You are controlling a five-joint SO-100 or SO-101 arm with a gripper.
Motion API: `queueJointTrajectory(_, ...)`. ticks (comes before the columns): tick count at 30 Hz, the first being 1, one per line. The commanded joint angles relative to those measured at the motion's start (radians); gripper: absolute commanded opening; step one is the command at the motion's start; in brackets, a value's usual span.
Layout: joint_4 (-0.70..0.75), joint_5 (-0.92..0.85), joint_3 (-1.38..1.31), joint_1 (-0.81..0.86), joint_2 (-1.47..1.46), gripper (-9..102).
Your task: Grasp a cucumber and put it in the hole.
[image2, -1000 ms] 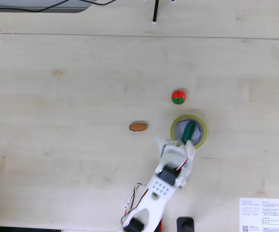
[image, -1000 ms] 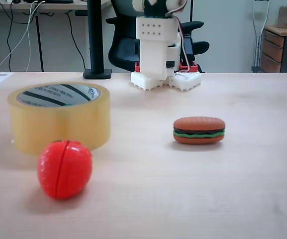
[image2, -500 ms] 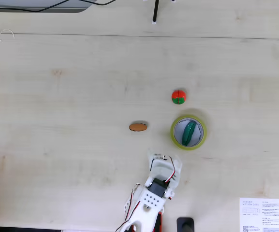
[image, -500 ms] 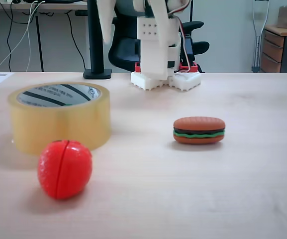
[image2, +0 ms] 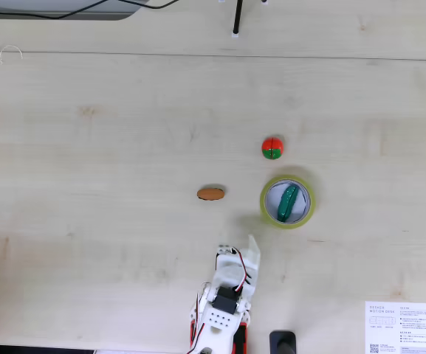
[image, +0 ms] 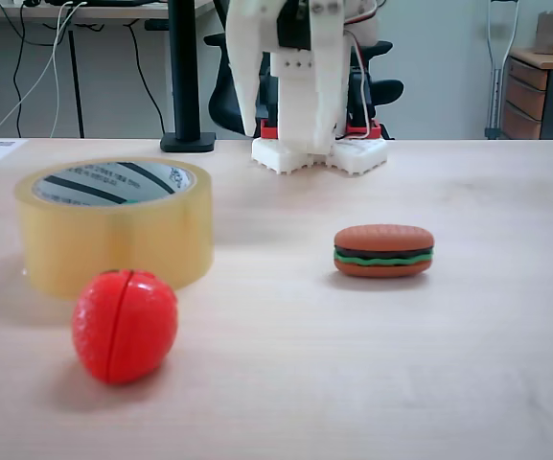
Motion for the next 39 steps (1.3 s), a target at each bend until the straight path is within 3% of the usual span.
queueJointTrajectory(1, 0.015, 0.071, 0.008, -0.041, 0.005, 3)
queueJointTrajectory(39, 0.040, 0.092, 0.167, -0.058, 0.006, 0)
